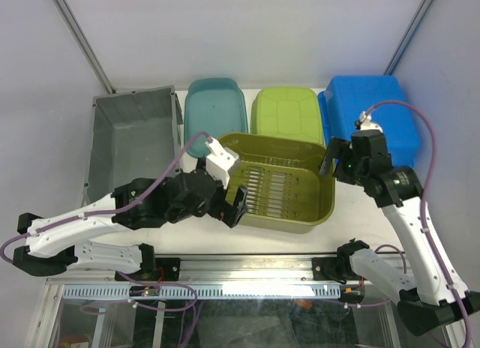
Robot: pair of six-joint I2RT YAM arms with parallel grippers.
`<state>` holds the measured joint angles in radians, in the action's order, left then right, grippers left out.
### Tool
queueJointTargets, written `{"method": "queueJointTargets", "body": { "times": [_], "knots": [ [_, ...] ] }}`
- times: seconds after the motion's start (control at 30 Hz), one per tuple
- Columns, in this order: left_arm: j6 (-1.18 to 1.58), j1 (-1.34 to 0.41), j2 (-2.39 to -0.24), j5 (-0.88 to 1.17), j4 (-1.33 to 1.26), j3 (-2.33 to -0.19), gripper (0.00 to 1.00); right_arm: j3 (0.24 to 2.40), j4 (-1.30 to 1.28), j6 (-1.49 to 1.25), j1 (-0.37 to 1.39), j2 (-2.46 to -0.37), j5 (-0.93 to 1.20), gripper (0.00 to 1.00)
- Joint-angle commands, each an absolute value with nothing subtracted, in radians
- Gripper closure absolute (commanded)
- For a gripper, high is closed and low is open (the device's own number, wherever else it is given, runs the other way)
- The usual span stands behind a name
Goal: Turn the large container upside down
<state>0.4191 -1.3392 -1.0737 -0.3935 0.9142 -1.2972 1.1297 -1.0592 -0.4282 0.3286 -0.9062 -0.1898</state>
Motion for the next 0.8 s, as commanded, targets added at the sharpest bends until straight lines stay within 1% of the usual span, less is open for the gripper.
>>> {"method": "queueJointTargets", "body": {
  "times": [0.0, 0.07, 0.13, 0.2, 0.27, 0.3, 0.37, 0.53, 0.67, 0.77],
  "knots": [
    [0.557, -1.196, -1.053, -0.529, 0.966, -1.385, 0.01, 1.275, -0.975, -0.456, 0.325, -0.868, -0.078, 0.13],
    [0.573, -1.034, -1.037, -0.456, 0.977, -1.368, 0.01, 1.292, -0.928, -0.504, 0.334, -0.905, 0.018, 0.13],
    [0.559, -0.869, -1.020, -0.350, 0.964, -1.326, 0.01, 1.285, -0.862, -0.566, 0.401, -0.958, 0.062, 0.13],
    [0.553, -0.756, -1.013, -0.253, 0.953, -1.302, 0.01, 1.286, -0.791, -0.630, 0.619, -1.042, -0.047, 0.12],
    [0.555, -0.702, -1.010, -0.233, 0.957, -1.302, 0.01, 1.354, -0.765, -0.669, 0.832, -1.158, -0.228, 0.08],
    [0.557, -0.683, -1.007, -0.238, 0.965, -1.310, 0.01, 1.403, -0.785, -0.677, 0.906, -1.236, -0.313, 0.06],
    [0.561, -0.657, -0.998, -0.275, 0.995, -1.341, 0.01, 1.500, -0.835, -0.716, 0.989, -1.371, -0.397, 0.05],
    [0.592, -0.563, -0.951, -0.451, 1.080, -1.398, 0.01, 1.660, -0.895, -0.889, 1.042, -1.598, -0.438, 0.05],
    [0.604, -0.509, -0.926, -0.488, 1.075, -1.399, 0.01, 1.780, -0.929, -0.979, 1.072, -1.737, -0.444, 0.07],
    [0.602, -0.494, -0.933, -0.481, 1.077, -1.406, 0.01, 1.932, -1.041, -1.031, 1.077, -1.861, -0.470, 0.09]
  ]
}}
